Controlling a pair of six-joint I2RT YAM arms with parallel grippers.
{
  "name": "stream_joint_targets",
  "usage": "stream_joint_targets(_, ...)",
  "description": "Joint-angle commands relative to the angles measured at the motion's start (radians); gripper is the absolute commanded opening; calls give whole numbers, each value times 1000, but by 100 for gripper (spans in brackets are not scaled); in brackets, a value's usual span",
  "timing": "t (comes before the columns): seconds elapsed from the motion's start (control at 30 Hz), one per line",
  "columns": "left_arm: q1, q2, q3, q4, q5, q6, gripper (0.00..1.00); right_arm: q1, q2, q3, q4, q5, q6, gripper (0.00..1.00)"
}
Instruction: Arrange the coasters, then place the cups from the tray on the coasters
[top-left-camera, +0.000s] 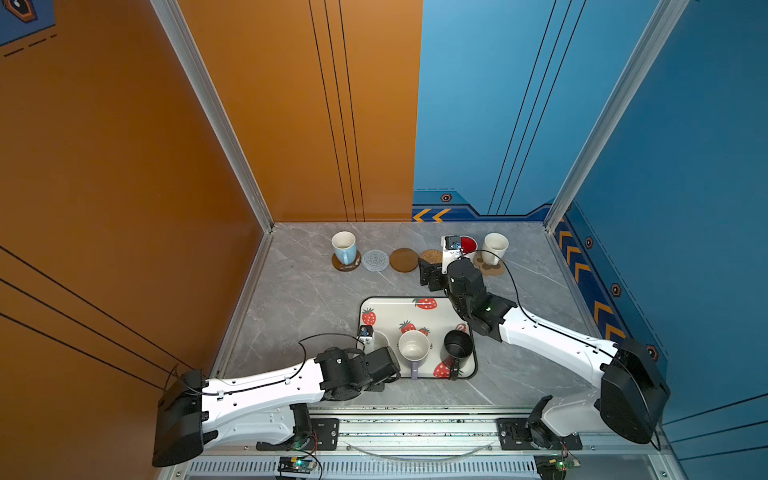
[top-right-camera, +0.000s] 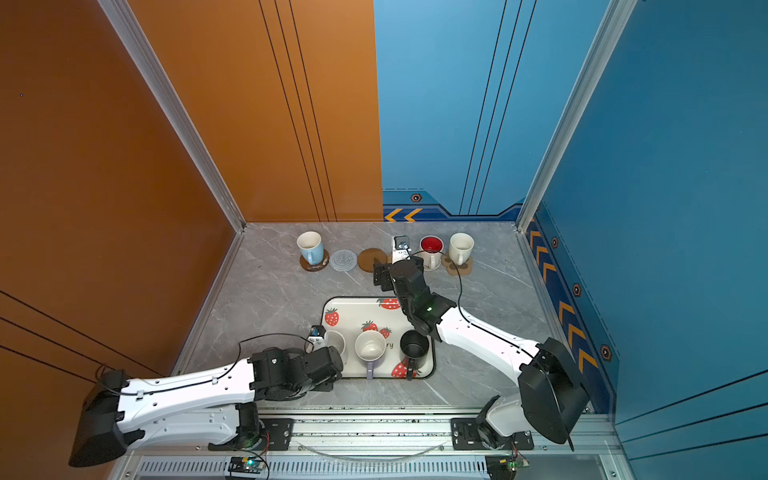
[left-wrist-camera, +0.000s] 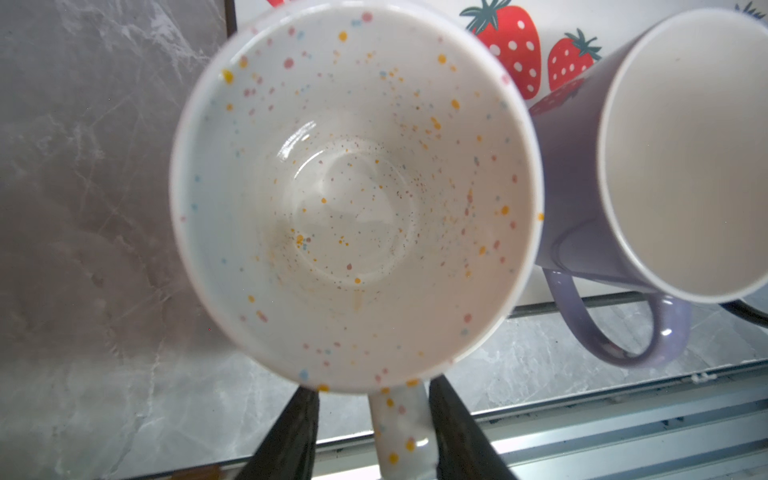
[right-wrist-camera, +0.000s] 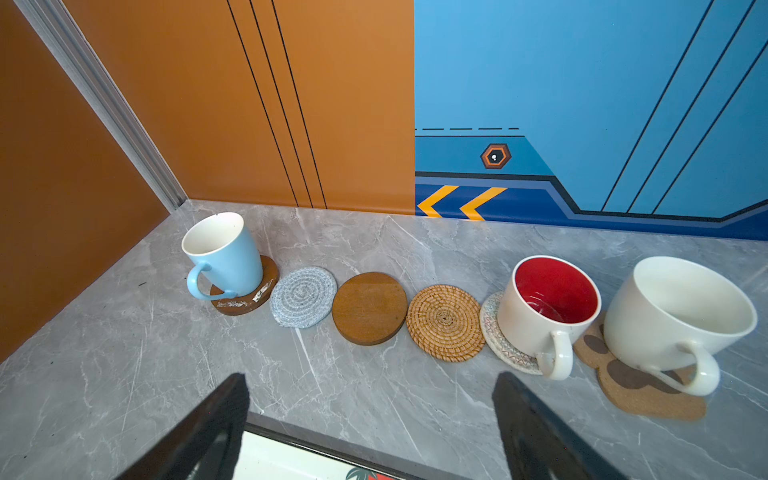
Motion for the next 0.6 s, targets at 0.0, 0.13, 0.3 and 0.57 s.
stream_joint_targets(0.0, 15, 17, -20, -7, -29, -6, 43, -6, 8, 32, 8, 22, 15, 90)
stream_joint_targets(0.13, 19, 36, -15, -8, -31, 0, 42, -7, 9, 33, 8, 20, 18, 90)
stream_joint_targets(0.3, 23, 55, -11, -2, -35, 9, 40, -8, 12, 33, 8, 17, 18, 90)
stream_joint_targets(0.57, 34, 86, -8, 21, -25, 23, 37, -11, 15, 37, 5, 11, 21, 90)
